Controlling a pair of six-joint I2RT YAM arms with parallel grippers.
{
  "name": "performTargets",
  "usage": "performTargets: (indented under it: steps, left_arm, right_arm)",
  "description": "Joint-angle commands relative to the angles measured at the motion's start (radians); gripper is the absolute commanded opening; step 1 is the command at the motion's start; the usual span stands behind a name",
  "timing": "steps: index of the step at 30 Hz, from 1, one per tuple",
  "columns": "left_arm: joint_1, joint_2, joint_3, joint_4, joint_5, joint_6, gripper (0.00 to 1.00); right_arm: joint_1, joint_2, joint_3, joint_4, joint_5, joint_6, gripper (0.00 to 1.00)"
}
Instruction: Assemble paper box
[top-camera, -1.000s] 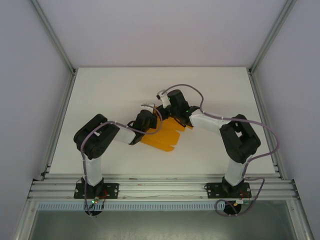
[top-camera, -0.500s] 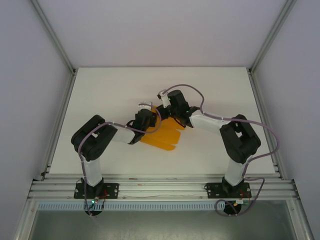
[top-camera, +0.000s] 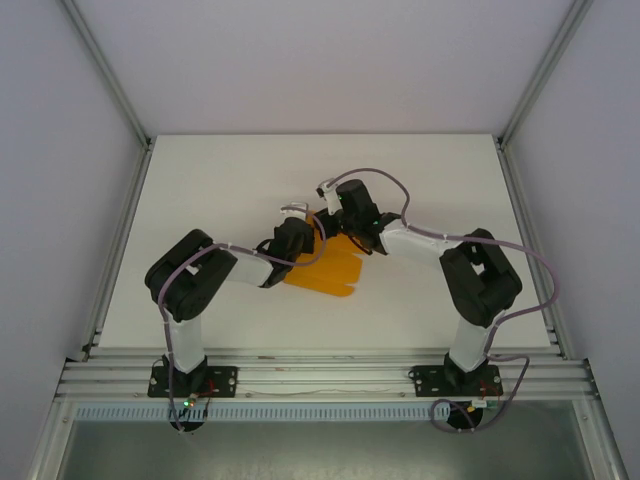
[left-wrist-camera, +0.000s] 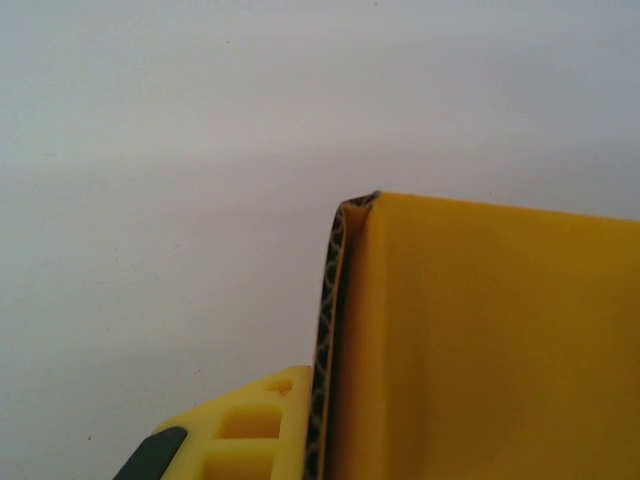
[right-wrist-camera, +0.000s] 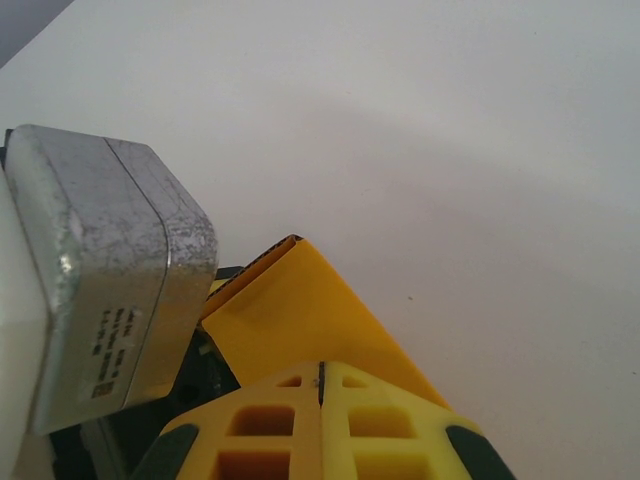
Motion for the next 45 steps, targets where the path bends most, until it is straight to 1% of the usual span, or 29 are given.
performTargets:
  steps: [1, 3, 4, 5, 8, 9, 11, 13, 15, 17, 19, 20, 24, 28, 30, 32, 35, 38, 40, 41, 43, 45]
  left_arm:
    - [0.016, 0.003, 0.025, 0.017, -0.046, -0.005, 0.0]
    - [0.016, -0.013, 0.034, -0.024, -0.062, -0.01, 0.0]
    - [0.016, -0.026, 0.032, -0.031, -0.066, -0.011, 0.0]
    - [0.016, -0.04, 0.026, -0.033, -0.066, -0.011, 0.0]
    - [0.016, -0.086, 0.016, -0.065, -0.061, -0.037, 0.0]
    - [0.017, -0.099, 0.018, -0.084, -0.064, -0.048, 0.0]
    - [0.016, -0.118, 0.026, -0.132, -0.079, -0.073, 0.0]
    - [0.016, -0.133, 0.023, -0.153, -0.094, -0.082, 0.0]
    - [0.016, -0.149, 0.018, -0.167, -0.105, -0.094, 0.0]
    - [0.016, -0.168, 0.01, -0.172, -0.099, -0.109, 0.0]
    - [0.016, -0.184, -0.001, -0.164, -0.082, -0.119, 0.0]
    - [0.016, -0.191, -0.004, -0.162, -0.073, -0.121, 0.0]
    - [0.016, -0.206, -0.003, -0.168, -0.053, -0.126, 0.0]
    - [0.016, -0.21, -0.007, -0.149, -0.044, -0.163, 0.0]
    - [0.016, -0.213, -0.005, -0.148, -0.033, -0.18, 0.0]
    - [0.015, -0.213, -0.003, -0.139, -0.007, -0.183, 0.0]
    - [0.015, -0.205, 0.003, -0.119, 0.031, -0.18, 0.0]
    - [0.012, -0.187, 0.013, -0.129, 0.032, -0.181, 0.0]
    - [0.005, -0.174, 0.023, -0.139, 0.032, -0.189, 0.0]
    - [-0.001, -0.168, 0.021, -0.131, 0.035, -0.193, 0.0]
    - [-0.015, -0.161, 0.016, -0.106, 0.023, -0.199, 0.0]
    - [-0.022, -0.156, 0.018, -0.1, 0.015, -0.216, 0.0]
  right_arm:
    - [0.008, 0.047, -0.06, -0.199, 0.022, 0.029, 0.0]
    - [0.002, 0.026, -0.057, -0.187, 0.044, 0.056, 0.04]
    - [-0.006, 0.004, -0.06, -0.18, 0.045, 0.067, 0.11]
    - [-0.013, -0.023, -0.062, -0.175, 0.053, 0.078, 0.24]
    - [-0.045, -0.136, -0.083, -0.156, 0.108, 0.105, 0.46]
    - [-0.054, -0.179, -0.096, -0.145, 0.155, 0.118, 0.51]
    - [-0.066, -0.268, -0.137, -0.121, 0.273, 0.115, 0.67]
    - [-0.068, -0.357, -0.175, -0.129, 0.379, 0.075, 0.86]
    - [-0.072, -0.43, -0.198, -0.156, 0.471, 0.047, 1.0]
    - [-0.073, -0.491, -0.234, -0.168, 0.579, 0.036, 1.0]
    - [-0.076, -0.524, -0.264, -0.167, 0.641, 0.004, 1.0]
    - [-0.076, -0.53, -0.267, -0.172, 0.652, -0.005, 1.0]
    - [-0.08, -0.513, -0.254, -0.181, 0.601, -0.013, 1.0]
    - [-0.082, -0.459, -0.24, -0.208, 0.598, 0.004, 1.0]
    - [-0.084, -0.44, -0.248, -0.202, 0.569, 0.01, 1.0]
    - [-0.083, -0.425, -0.27, -0.158, 0.49, -0.002, 1.0]
    - [-0.083, -0.392, -0.292, -0.045, 0.431, 0.026, 1.0]
    - [-0.083, -0.347, -0.307, 0.104, 0.345, 0.075, 1.0]
    - [-0.082, -0.309, -0.307, 0.196, 0.311, 0.137, 1.0]
    - [-0.081, -0.291, -0.307, 0.233, 0.308, 0.166, 1.0]
    - [-0.08, -0.259, -0.312, 0.306, 0.343, 0.243, 1.0]
    - [-0.061, -0.241, -0.312, 0.348, 0.414, 0.317, 1.0]
